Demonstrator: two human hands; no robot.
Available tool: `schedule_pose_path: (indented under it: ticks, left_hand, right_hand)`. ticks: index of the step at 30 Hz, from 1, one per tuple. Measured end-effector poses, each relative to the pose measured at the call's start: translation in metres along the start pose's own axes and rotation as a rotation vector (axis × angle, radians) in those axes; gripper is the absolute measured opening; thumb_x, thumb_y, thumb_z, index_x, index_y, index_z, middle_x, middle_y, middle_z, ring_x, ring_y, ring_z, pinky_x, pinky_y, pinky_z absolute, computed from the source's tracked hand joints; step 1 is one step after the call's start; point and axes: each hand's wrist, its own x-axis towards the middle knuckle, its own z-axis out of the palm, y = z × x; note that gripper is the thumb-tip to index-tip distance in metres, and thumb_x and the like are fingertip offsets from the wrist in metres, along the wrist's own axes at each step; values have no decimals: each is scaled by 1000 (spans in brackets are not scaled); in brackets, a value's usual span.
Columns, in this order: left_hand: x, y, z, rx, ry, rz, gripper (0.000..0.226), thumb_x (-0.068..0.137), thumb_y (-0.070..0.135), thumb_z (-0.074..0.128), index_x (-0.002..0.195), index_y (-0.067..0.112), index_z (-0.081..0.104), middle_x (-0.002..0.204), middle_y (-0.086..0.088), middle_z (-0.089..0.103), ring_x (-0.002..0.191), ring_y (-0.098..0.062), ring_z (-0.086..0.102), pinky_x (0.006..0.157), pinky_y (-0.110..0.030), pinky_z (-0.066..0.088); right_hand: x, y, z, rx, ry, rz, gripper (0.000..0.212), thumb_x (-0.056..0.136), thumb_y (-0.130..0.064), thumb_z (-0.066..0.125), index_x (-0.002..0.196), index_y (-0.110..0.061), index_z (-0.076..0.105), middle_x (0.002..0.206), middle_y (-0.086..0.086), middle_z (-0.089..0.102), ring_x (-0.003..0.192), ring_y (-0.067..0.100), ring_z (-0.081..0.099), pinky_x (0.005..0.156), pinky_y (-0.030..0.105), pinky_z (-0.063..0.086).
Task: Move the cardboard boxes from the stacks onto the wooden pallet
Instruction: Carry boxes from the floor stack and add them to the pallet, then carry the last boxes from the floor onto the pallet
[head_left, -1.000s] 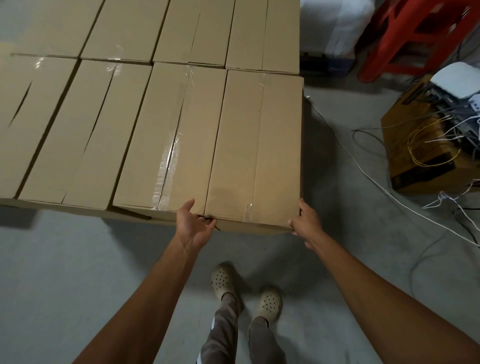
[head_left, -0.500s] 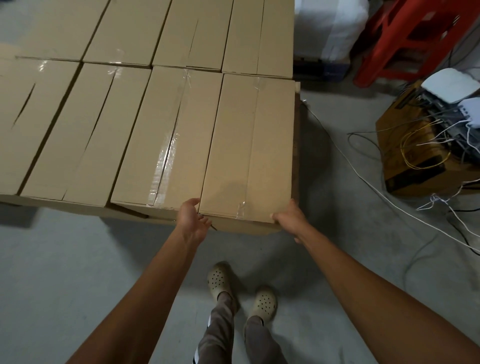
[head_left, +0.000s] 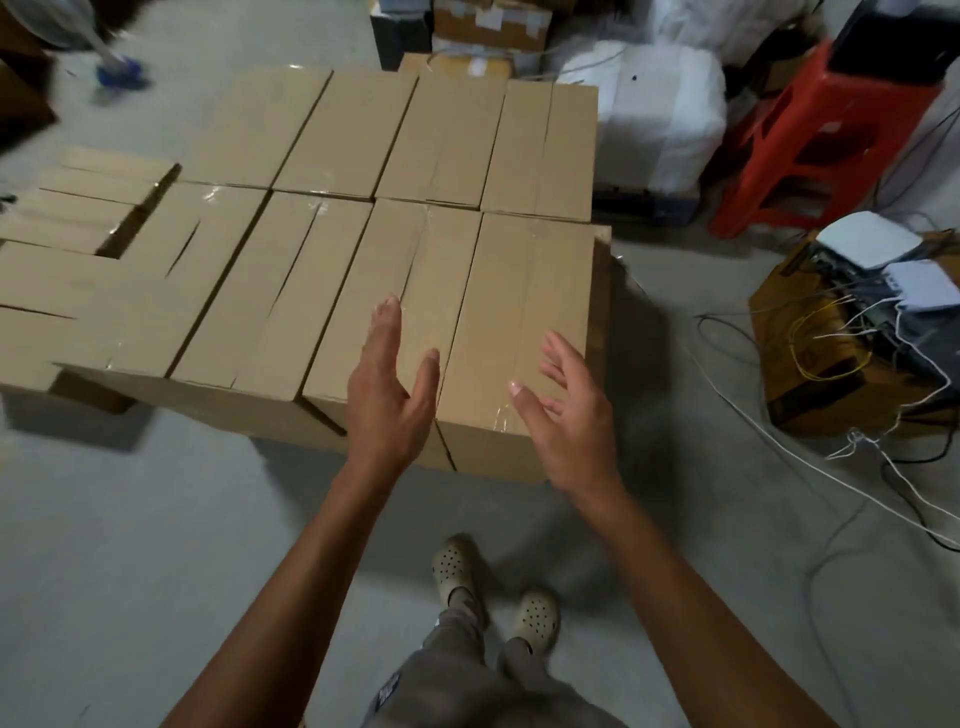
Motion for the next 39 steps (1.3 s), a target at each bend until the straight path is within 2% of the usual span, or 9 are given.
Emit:
schedule_pose_path:
  ticks: [2,5,8,10,16,21,25,31,39]
  left_hand:
    - [-16,4,-26,14,59,50,66,100,31,51,158,10,26,162,-3,28,152,-15,23,121,-32,25]
    - [-41,-1,-62,63,134,78,66,99,26,54,157,10,28,159,3,27,150,-9,23,119,-17,22]
    - [-59,-15,-95,141,217,85,66,96,21,57,155,7,30,156,0,29,147,-10,25,117,-11,21]
    - [-66,-29,-120,169,268,56,66,96,20,58,154,4,32,156,-1,30,146,-10,26,116,-9,20]
    - [-63,-81,-215,260,433,13,66,94,21,60,153,2,35,156,-4,33,148,-9,26,117,-11,21]
    - [-48,-147,-315,316,533,-43,66,95,24,59,154,5,35,157,-1,32,149,-18,28,117,-13,22]
    - [-35,-204,-400,330,622,-74,67,94,25,59,154,7,34,155,1,31,146,-12,27,116,-33,28]
    - [-16,-267,-503,364,688,-178,68,94,29,56,153,5,34,157,-9,35,147,-21,29,117,-37,28]
    - [44,-356,-581,345,746,-275,67,95,31,54,154,5,34,158,-13,37,148,-23,31,118,-37,29]
  right_hand:
    - [-19,-22,7,38,-12,-82,69,94,-36,65,155,-22,35,153,-4,46,131,0,47,98,21,48]
    - [-38,-47,23,55,-70,-198,69,90,-46,60,152,-27,36,150,-13,45,132,-3,47,98,19,49]
    - [-46,-63,47,53,-158,-289,62,90,-46,58,147,-34,37,144,-19,47,132,1,49,97,22,51]
    - [-47,-74,69,58,-219,-321,61,90,-45,58,147,-34,39,141,-23,47,131,2,49,96,18,50]
    - [-43,-119,167,79,-354,-416,61,89,-46,59,146,-29,44,135,-22,51,126,4,53,93,15,49]
    - [-40,-167,286,88,-445,-489,61,90,-49,58,146,-30,45,136,-21,52,125,-1,52,92,14,51]
    - [-38,-206,390,130,-506,-503,56,91,-40,60,144,-33,45,130,-33,47,121,-8,52,88,9,49]
    - [-34,-261,510,184,-600,-512,55,90,-41,60,143,-33,45,128,-33,48,119,-8,53,87,11,52]
    - [9,-293,643,172,-673,-488,58,91,-41,62,145,-26,48,136,-15,55,120,-7,54,85,8,50]
